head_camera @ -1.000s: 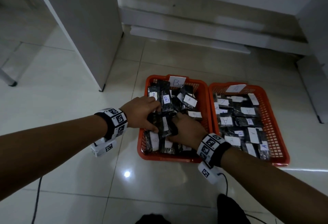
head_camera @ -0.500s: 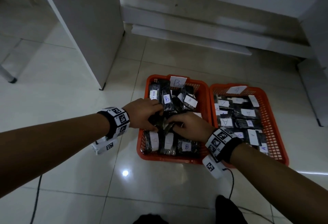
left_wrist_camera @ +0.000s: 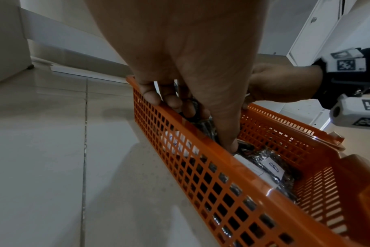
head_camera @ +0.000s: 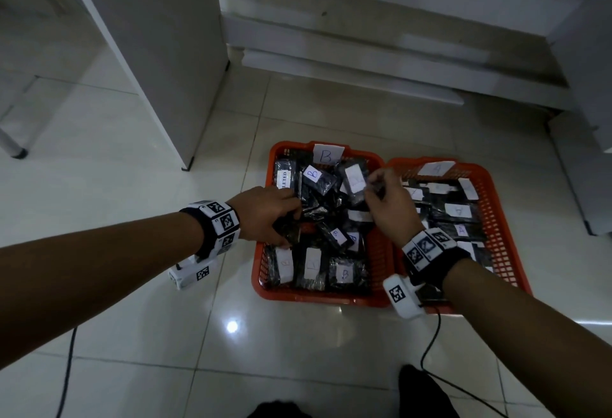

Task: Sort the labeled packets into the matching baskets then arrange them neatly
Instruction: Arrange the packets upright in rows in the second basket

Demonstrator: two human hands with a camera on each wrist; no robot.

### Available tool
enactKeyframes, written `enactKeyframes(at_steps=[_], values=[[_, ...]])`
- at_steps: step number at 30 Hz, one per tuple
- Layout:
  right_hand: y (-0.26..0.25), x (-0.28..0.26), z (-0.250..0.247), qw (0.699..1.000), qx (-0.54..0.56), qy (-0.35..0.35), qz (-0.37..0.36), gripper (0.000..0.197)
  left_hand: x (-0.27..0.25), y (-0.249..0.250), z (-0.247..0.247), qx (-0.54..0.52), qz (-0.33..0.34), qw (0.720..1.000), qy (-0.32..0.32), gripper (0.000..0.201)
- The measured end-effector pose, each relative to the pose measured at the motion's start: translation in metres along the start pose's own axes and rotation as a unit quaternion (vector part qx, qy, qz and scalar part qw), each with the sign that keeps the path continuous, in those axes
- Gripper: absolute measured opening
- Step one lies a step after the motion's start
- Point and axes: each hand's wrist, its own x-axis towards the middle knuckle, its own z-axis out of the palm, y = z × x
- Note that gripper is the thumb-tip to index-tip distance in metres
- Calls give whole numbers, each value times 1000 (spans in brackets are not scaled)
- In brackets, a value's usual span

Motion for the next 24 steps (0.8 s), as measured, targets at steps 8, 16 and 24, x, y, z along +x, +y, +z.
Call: enactKeyframes(at_steps=[8,16,24], values=[[-18,-31,18,937,-291,-90,-168,43,1,2,-3,8,-9,1000,-17,64],[-22,-50,66,846,-404,-307,-161,106,0,2,-1,22,-8,1000,-15,63],[-29,-47,77,836,-414,-298,-204,98,-4,2,-1,28,-6,1000,-6,55]])
